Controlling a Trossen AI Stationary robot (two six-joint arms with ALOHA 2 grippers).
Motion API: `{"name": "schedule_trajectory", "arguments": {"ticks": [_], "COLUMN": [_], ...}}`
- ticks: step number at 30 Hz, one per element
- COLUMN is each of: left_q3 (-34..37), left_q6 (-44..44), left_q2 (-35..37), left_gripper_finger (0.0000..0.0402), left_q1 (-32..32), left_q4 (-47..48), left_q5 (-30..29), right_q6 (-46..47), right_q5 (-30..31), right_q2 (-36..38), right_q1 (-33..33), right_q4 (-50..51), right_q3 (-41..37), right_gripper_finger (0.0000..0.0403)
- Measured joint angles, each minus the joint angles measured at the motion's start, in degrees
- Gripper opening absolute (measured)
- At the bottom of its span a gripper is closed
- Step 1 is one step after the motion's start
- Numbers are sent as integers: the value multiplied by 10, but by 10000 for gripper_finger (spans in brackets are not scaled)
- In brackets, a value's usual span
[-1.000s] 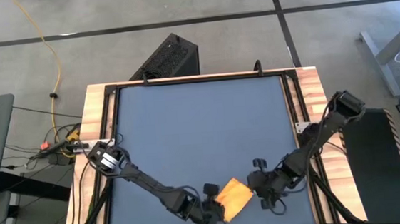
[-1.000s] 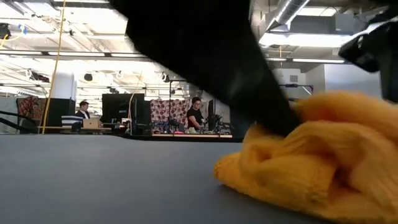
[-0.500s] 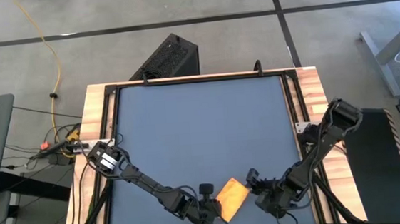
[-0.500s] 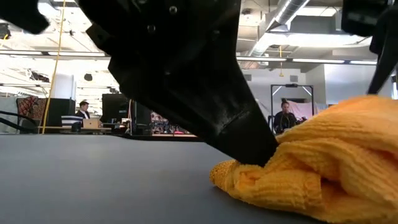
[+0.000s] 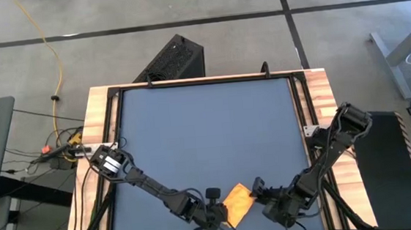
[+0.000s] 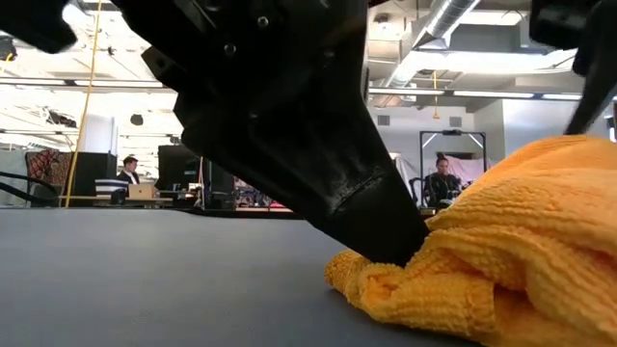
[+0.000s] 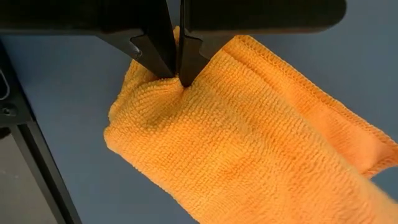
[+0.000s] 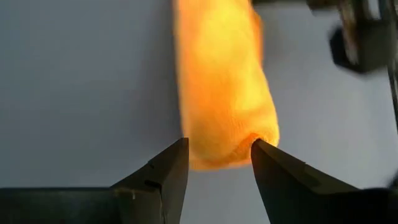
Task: Roll towel
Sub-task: Roll the yellow microfiber towel
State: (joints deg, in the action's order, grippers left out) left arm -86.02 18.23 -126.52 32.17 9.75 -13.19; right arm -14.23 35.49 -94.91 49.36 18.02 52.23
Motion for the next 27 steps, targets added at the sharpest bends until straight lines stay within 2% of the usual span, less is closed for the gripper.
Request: {"name": "schedule_trajectory", "arguments": {"ticks": [3, 8, 11, 21, 24, 27], "left_q3": [0, 0, 0, 0, 0, 1], "left_q6": [-1, -10, -15, -31, -34, -39], "left_q2": [0, 0, 0, 0, 0, 0], "left_gripper_finger": [0, 0, 0, 0, 0, 0], "left_q1": [-1, 1, 1, -8, -8, -7], "left_q4": [4, 14, 15, 13, 13, 8], "left_q5": [16, 36, 40, 65, 67, 65], "right_q6": [73, 67, 46, -78, -78, -30], "right_q5": [40, 74, 41, 36, 30, -35], "right_q2": [14, 31, 19, -58, -72, -77], "right_q1": [18, 56, 56, 10, -4, -20], "right_q4": [52, 29, -4, -120, -132, -116], "right_q3": [0, 0, 1, 0, 0, 0], "right_gripper_finger": [201, 201, 201, 201, 201, 198]}}
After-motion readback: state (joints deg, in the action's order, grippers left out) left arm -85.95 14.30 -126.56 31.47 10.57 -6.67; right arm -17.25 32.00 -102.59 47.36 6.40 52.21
